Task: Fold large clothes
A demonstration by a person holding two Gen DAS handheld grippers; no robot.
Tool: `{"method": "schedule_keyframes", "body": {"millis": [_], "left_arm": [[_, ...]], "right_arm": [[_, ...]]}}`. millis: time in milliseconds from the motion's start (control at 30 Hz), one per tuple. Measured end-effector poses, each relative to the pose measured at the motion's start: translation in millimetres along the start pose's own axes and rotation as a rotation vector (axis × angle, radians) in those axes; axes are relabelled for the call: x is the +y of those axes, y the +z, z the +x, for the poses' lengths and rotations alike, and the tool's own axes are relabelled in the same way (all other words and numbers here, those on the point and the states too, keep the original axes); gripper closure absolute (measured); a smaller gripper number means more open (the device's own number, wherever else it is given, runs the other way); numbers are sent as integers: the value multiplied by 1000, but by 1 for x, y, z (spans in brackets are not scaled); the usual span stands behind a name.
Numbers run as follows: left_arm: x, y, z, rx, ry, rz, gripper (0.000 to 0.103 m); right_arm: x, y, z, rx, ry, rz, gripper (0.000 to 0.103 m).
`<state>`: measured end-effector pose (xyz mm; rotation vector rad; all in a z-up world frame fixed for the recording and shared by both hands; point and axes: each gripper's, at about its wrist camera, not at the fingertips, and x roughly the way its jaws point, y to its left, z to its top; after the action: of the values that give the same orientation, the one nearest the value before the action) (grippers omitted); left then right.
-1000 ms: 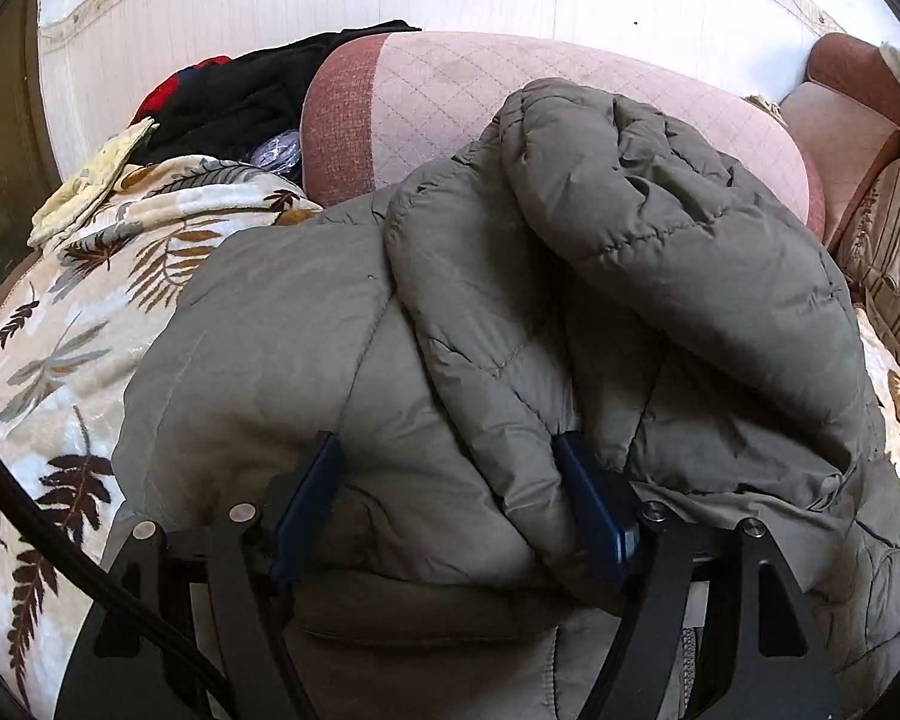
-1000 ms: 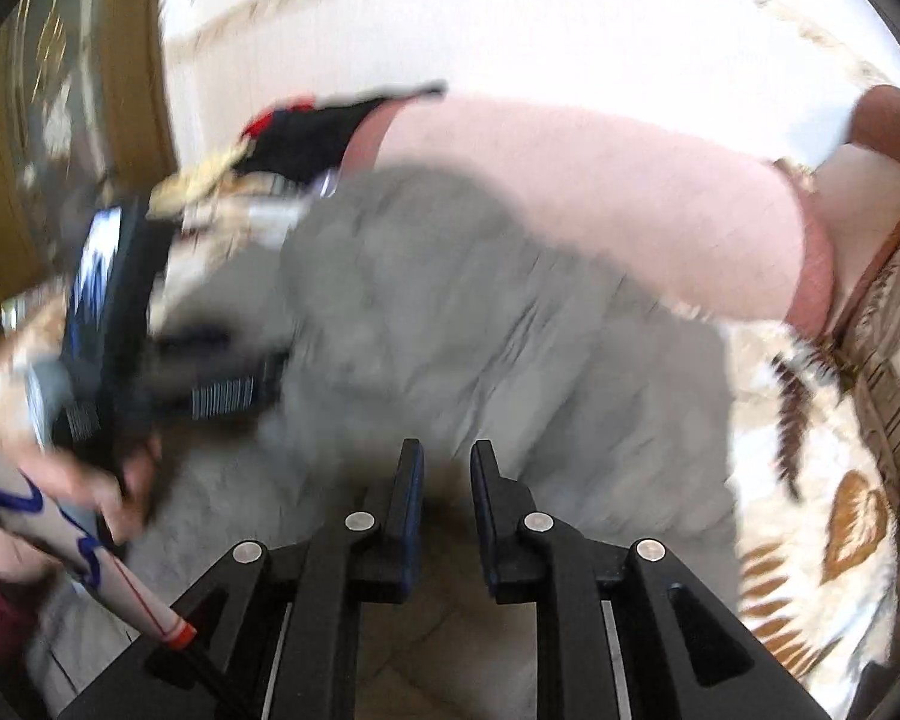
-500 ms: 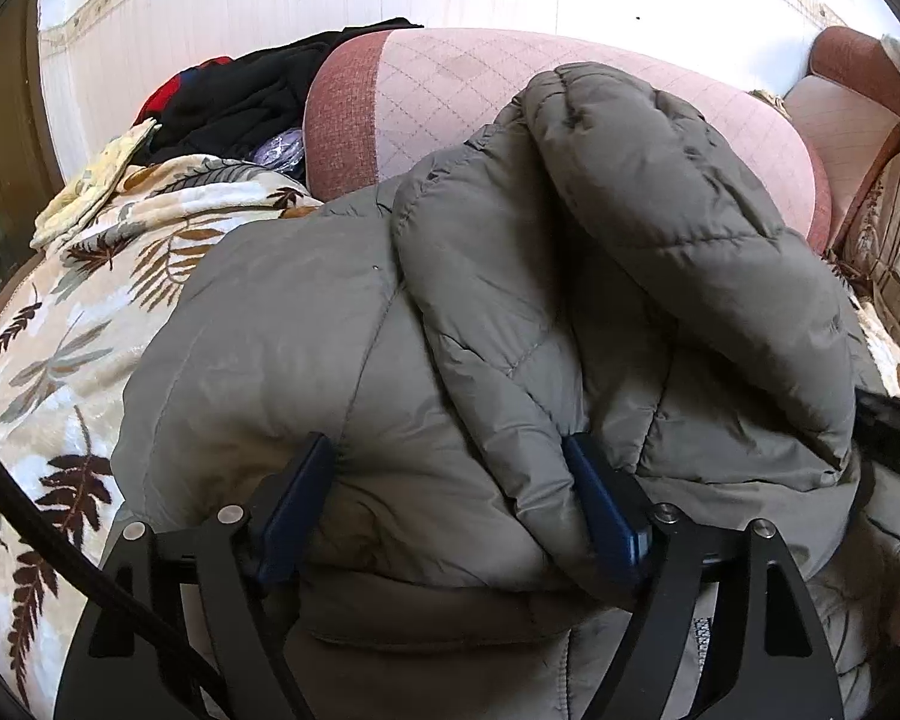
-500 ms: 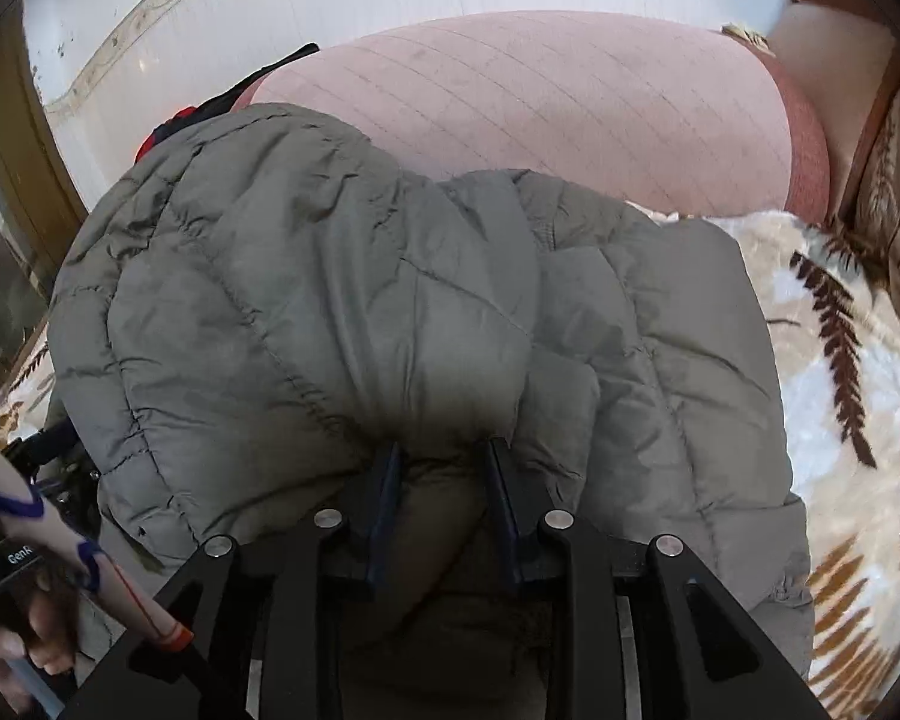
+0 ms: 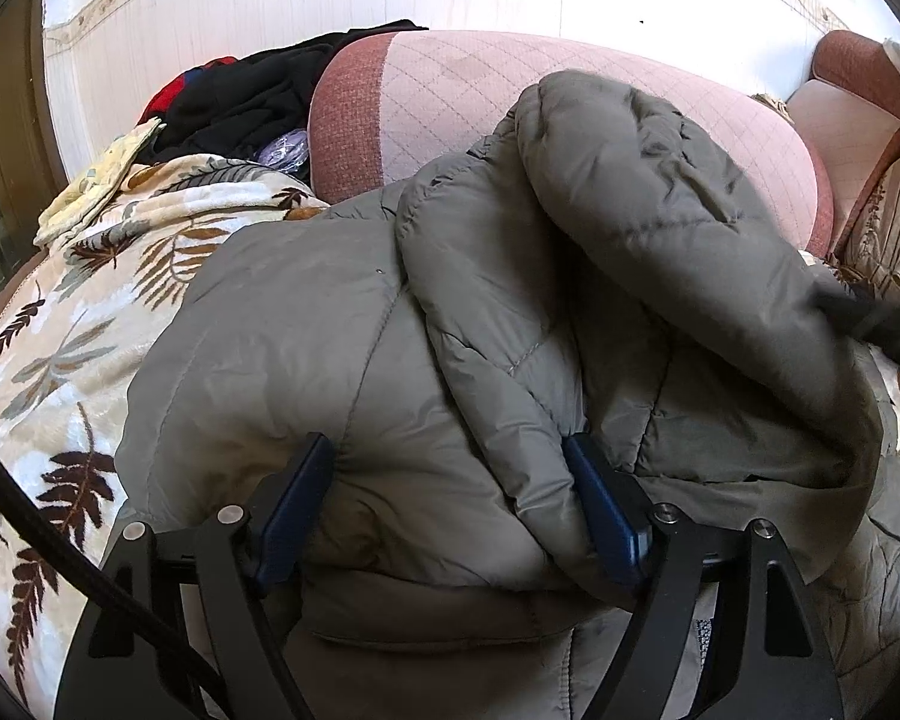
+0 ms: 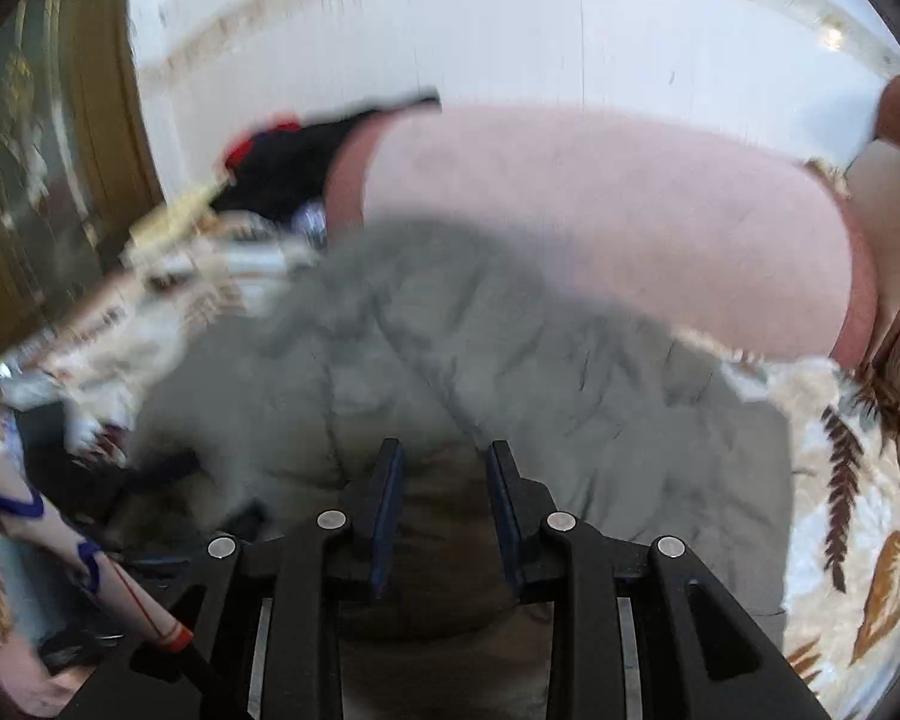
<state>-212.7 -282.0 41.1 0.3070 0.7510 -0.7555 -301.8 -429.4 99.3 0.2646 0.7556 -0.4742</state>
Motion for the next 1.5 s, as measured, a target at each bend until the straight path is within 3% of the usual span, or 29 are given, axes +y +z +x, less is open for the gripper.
{"method": "schedule_keyframes", "body": {"millis": [67, 100, 167, 300, 400, 467, 533, 567, 700, 833, 1033, 1167, 1300, 1500], "left_arm": [[0, 0, 0, 0, 0, 2, 23], [-1, -1, 0, -1, 4, 5, 23], [0, 0, -3, -13, 1, 4, 23], [4, 1, -19, -55, -4, -20, 24], [6, 3, -34, -73, -15, -41, 24], [0, -1, -30, -39, -3, -8, 24], [-7, -8, -22, 12, 10, 33, 23], [-7, -11, -26, -1, 23, 37, 23], [0, -25, -70, -50, 1, 10, 24], [7, -53, -119, -84, -5, 11, 24], [19, -133, -178, -59, 30, -37, 24], [24, -183, -196, -56, 139, -25, 24], [32, -215, -189, 29, 181, -26, 24], [28, -224, -182, 15, 229, 8, 22]], "right_arm": [[-4, -15, 35, 129, -56, -4, 73], [-10, -25, 51, 153, -56, 6, 73], [-16, -29, 53, 122, -36, 25, 73], [-22, -25, 8, 48, 9, 94, 73], [-21, -36, -36, -30, 7, 69, 73], [-16, -51, -34, 31, -40, 19, 72], [-18, -68, -16, 149, -82, 4, 72], [-21, -75, -14, 175, -77, 24, 72], [-16, -85, -72, 77, -26, 70, 71], [-9, -120, -138, 31, 19, 76, 69], [5, -202, -183, 49, 27, 99, 69], [13, -242, -190, 58, 11, 100, 69], [23, -270, -184, 79, 5, 86, 69], [24, -292, -171, 49, -18, 95, 64]]}}
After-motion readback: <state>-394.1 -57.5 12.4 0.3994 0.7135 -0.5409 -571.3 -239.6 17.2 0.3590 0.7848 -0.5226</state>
